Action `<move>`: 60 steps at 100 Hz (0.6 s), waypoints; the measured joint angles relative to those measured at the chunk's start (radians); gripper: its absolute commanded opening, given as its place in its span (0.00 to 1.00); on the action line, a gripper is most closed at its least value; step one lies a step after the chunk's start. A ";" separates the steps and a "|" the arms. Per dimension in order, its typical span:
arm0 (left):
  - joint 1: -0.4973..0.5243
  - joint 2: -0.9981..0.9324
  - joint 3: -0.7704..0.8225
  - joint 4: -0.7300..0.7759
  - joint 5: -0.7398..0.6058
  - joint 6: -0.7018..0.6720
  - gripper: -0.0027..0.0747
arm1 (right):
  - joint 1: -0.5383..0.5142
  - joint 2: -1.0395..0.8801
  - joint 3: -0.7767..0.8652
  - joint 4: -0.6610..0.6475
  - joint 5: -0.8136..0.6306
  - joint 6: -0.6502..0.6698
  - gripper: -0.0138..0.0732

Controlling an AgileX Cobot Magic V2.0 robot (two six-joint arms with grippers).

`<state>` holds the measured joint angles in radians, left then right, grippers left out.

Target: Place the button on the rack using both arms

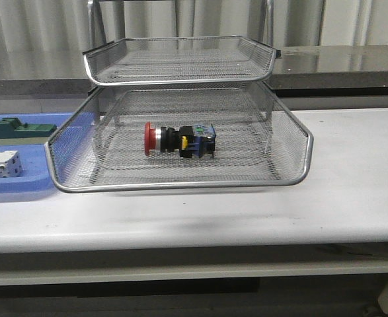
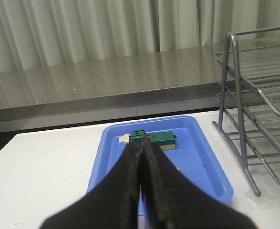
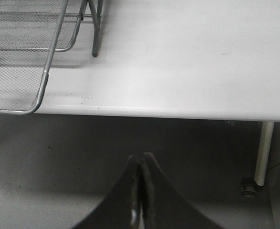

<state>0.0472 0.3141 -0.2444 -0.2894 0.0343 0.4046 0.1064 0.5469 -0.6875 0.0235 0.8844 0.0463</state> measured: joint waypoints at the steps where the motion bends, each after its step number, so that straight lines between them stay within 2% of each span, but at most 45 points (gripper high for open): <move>1: 0.000 0.000 0.000 0.000 0.000 0.000 0.04 | 0.000 0.000 0.000 0.000 -0.002 0.000 0.08; 30: 0.000 0.000 0.000 0.000 0.000 0.000 0.04 | 0.000 0.019 0.000 0.098 -0.116 0.000 0.08; 60: 0.000 0.000 0.000 0.000 0.000 0.000 0.04 | 0.000 0.231 0.000 0.291 -0.134 -0.015 0.08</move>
<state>0.0472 0.3141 -0.2444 -0.2894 0.0343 0.4046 0.1064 0.7777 -0.6875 0.3143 0.7500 0.0309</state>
